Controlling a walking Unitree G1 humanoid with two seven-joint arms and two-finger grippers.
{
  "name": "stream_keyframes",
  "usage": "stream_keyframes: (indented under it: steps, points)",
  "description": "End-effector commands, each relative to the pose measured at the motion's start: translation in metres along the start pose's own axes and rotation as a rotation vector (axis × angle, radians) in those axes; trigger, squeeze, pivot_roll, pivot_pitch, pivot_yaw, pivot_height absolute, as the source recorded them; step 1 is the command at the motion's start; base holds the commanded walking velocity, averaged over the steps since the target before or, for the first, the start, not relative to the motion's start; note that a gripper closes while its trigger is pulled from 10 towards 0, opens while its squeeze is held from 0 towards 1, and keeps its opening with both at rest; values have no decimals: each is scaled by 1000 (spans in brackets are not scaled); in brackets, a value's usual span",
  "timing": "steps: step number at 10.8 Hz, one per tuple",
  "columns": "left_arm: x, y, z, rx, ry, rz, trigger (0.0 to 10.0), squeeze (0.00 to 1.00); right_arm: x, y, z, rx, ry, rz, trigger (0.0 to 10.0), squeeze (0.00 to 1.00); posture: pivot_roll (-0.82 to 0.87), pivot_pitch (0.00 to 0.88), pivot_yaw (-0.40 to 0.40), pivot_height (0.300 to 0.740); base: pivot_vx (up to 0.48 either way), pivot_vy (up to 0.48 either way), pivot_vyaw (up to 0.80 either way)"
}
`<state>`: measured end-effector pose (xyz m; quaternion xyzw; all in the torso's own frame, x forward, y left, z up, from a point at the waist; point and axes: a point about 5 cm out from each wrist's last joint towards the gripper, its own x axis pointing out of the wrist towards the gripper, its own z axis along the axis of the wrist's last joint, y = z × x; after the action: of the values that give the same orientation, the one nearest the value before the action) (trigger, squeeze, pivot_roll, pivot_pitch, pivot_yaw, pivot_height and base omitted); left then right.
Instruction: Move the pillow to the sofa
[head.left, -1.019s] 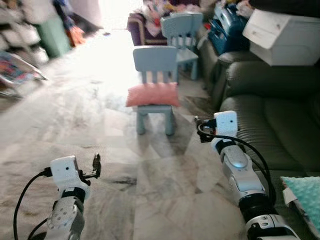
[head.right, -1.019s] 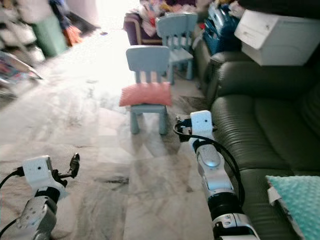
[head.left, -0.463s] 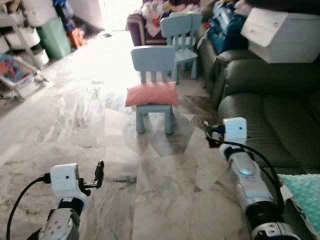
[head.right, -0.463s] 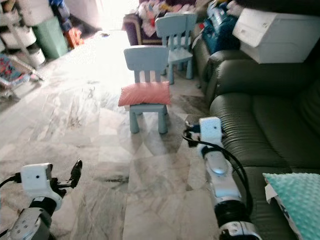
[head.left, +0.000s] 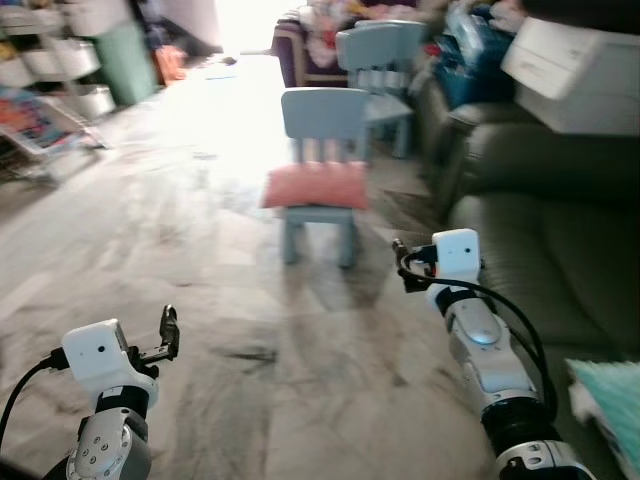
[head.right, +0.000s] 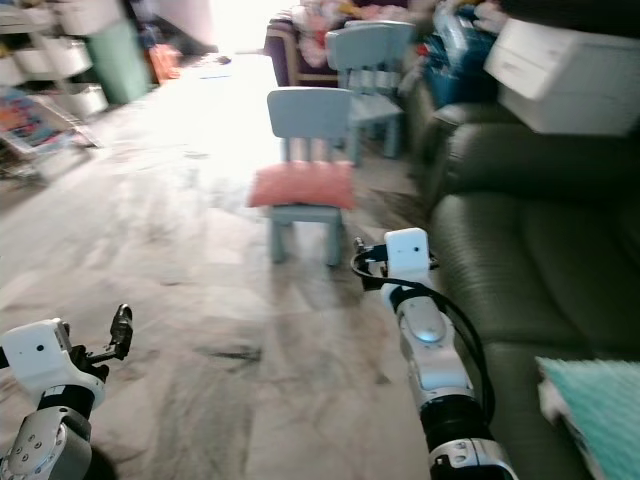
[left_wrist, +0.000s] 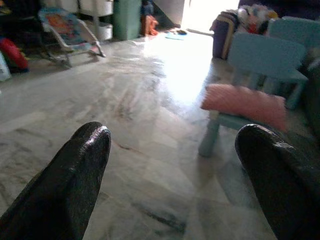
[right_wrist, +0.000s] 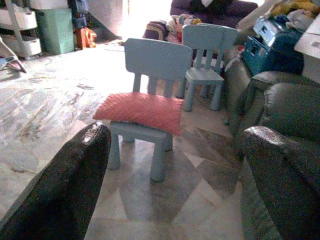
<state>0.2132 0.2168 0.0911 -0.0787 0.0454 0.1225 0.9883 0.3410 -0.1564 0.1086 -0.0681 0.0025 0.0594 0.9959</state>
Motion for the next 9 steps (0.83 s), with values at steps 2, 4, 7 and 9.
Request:
stream_keyframes:
  steps: [2,4,7,9]
  points:
    - [3,3,4,15,-13,12,10000,0,3,7,8,12,-26,26,10000,0,-149,12,31,740,330,349,0]
    - [4,1,2,19,-14,10,10000,0,2,10,8,15,-23,44,10000,0,-151,8,29,740,332,347,0]
    - [5,-4,-2,45,4,3,10000,0,5,10,10,13,-28,48,10000,0,-151,2,30,740,371,302,0]
    - [7,-4,-8,25,43,19,10000,0,4,10,10,11,-29,47,10000,0,-154,4,33,740,0,0,0]
